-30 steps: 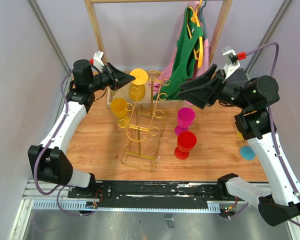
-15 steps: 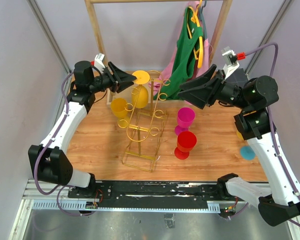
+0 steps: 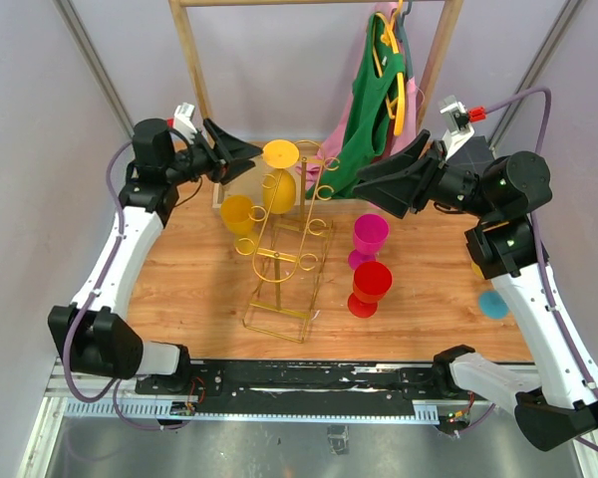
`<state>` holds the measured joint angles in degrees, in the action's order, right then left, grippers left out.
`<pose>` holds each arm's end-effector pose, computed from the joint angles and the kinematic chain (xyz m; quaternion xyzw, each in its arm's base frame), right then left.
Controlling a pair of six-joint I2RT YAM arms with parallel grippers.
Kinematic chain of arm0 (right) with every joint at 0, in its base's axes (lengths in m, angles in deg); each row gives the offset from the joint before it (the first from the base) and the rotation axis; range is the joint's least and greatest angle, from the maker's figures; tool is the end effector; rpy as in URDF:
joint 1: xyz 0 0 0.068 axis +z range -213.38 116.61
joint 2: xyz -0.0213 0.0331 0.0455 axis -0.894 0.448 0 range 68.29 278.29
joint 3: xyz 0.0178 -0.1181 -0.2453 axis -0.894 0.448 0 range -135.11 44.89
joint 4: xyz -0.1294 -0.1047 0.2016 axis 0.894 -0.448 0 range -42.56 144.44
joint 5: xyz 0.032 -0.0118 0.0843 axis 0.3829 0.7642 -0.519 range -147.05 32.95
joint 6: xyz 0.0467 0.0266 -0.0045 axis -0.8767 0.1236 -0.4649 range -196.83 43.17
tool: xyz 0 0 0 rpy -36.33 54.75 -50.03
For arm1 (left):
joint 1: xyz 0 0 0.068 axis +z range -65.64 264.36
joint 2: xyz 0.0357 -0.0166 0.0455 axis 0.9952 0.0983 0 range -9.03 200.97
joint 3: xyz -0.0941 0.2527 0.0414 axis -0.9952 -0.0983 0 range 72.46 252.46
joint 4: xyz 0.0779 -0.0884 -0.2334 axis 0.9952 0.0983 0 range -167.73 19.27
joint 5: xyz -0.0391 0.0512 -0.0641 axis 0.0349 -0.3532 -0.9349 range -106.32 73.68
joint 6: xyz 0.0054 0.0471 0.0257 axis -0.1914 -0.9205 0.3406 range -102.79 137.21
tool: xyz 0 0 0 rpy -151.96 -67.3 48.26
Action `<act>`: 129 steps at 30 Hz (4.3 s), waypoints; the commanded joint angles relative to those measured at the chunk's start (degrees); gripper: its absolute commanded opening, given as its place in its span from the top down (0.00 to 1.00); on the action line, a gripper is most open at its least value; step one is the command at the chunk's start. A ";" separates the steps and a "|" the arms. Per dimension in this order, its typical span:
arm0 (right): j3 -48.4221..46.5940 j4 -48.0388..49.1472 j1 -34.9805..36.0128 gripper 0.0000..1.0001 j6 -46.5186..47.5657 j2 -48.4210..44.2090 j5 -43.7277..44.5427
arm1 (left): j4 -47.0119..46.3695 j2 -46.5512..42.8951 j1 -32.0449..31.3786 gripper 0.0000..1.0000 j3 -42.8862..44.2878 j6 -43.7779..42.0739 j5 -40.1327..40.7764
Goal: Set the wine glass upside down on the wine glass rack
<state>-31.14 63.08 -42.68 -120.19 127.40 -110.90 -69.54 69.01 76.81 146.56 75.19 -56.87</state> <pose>0.1649 0.0930 0.5097 -0.2822 0.5414 0.6048 0.5114 0.3069 -0.0640 0.3936 -0.1138 0.7529 -0.5457 0.3499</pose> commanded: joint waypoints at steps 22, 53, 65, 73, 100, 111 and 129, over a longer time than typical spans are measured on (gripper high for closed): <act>1.59 2.62 -0.58 0.42 0.34 0.51 -1.23 | 32.90 -1.49 5.11 0.43 5.25 -36.32 32.55; 3.65 -1.00 -1.83 0.42 4.94 1.05 -1.92 | 37.49 12.27 -5.26 0.54 8.96 -39.82 46.34; 3.95 -0.76 -2.31 0.42 5.38 1.62 -1.97 | 38.22 13.75 -5.32 0.78 8.27 -40.31 47.31; 4.01 -0.37 -2.36 0.43 5.21 1.80 -2.05 | 38.20 15.16 -5.37 0.81 8.60 -40.16 46.72; 7.20 2.91 -2.69 0.42 0.52 -1.57 -1.99 | 43.41 -4.37 -5.54 1.00 13.03 -34.35 62.46; 4.57 1.08 -0.85 0.41 -0.41 -0.82 0.49 | 29.50 -19.25 -5.54 1.00 11.08 -31.89 55.55; -9.64 -12.19 6.71 0.38 6.51 8.04 2.25 | 10.20 -27.24 -5.54 1.00 12.72 -26.02 36.74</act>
<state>-37.15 52.19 -36.82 -115.34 134.26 -106.66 -51.75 40.49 71.50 155.29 47.12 -14.16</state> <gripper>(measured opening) 0.623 0.016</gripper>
